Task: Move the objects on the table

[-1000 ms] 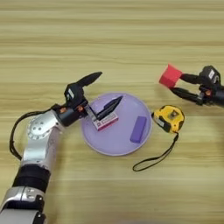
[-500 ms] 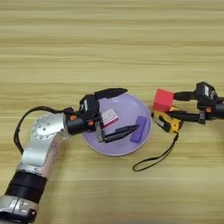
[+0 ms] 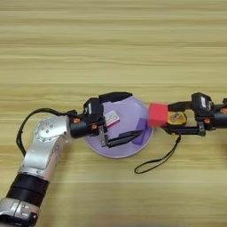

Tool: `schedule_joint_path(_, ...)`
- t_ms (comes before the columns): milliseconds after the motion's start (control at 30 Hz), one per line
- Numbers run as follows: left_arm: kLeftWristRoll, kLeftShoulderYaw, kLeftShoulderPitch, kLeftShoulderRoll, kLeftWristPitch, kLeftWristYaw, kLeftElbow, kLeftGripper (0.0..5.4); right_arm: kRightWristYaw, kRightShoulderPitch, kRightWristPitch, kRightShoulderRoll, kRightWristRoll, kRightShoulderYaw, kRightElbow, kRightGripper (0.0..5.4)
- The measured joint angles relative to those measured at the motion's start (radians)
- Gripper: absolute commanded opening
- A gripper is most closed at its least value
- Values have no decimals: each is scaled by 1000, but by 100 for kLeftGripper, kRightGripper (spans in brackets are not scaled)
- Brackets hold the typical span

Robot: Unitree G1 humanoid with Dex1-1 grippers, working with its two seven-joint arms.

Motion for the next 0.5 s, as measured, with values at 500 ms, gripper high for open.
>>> schedule_joint_path(500,3,-26,1,6,-1,-15,0,540,-5,14,13,-3,3,14,-50,235)
